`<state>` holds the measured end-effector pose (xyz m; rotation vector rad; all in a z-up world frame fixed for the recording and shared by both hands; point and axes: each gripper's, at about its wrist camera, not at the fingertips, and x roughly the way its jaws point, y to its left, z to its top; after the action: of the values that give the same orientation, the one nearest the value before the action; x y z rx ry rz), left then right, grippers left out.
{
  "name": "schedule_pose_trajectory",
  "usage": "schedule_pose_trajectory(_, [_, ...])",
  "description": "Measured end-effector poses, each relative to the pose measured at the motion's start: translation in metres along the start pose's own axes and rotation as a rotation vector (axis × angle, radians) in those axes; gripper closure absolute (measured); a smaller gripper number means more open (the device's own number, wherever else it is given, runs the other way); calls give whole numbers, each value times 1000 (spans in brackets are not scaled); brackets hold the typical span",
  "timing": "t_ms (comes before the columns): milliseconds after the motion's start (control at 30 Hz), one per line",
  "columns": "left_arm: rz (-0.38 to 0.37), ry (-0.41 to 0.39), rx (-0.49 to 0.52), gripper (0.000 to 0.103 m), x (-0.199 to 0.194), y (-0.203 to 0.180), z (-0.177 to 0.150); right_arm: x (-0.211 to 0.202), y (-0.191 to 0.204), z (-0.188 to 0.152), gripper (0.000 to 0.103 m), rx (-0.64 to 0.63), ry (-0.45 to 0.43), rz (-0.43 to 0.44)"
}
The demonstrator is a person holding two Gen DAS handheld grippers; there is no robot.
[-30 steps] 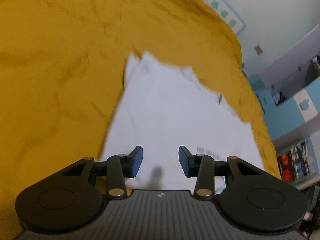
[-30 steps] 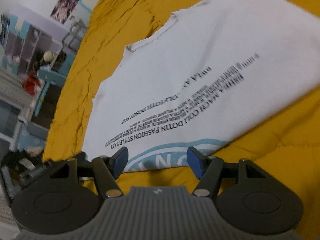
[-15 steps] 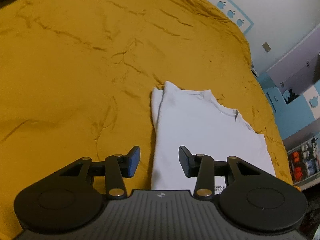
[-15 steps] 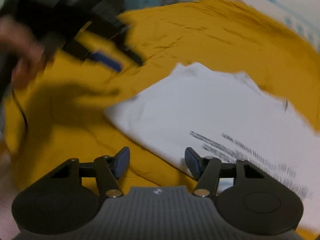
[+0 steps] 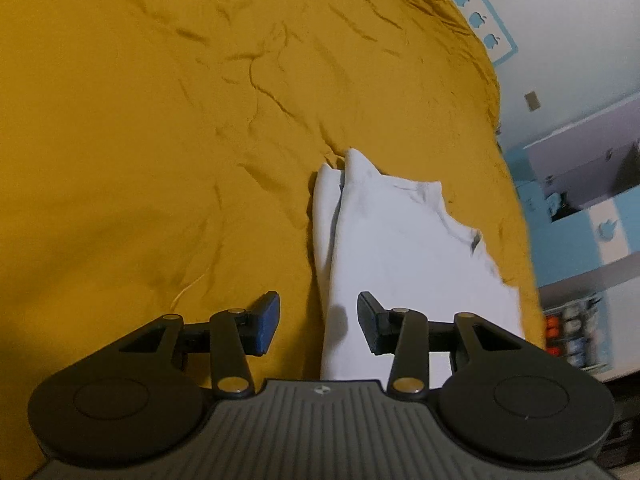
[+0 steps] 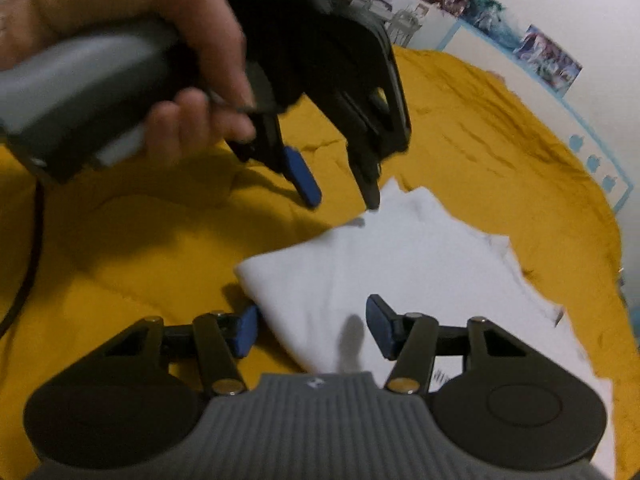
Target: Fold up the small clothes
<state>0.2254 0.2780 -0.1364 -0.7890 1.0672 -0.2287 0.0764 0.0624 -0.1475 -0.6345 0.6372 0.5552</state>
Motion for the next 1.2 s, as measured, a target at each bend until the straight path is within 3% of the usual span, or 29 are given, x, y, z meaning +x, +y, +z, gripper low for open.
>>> schedule_pose_trajectory(100, [-71,9,-75,55,15,10,12,1,2,0,47,14,1,-2])
schedule_pose_trajectory(433, [-59,59,-93,54,71,-2,56,12,4,2,47,13,-5,37])
schedule_pose_trajectory(533, [-78,70,-140,47,85,2,63,7,15,3,47,-44,-39,8])
schedule_pose_trajectory(600, [-83,68,-168,47,91,5,66,5,20,3,52,-73,-58,-3])
schedule_pose_trajectory(667, [-92,61,-168,48,94,5,66,4,23,4,75,-73,-57,16])
schedule_pose_trajectory(733, [-104,47,-165,54,93,6,65,3,27,1,85,-70,-42,26])
schedule_pose_trajectory(800, [-141,30,-191,79,93,10,62,1,27,0,85,-60,-45,29])
schedule_pose_trajectory(1033, [-201,-3,-263,84,85,15,60,-9,-11,0,96,134,-54,92])
schedule_pose_trajectory(1200, [-142,-59,-259,85,78,-12,59,-37,-62,-11,96,377,-61,106])
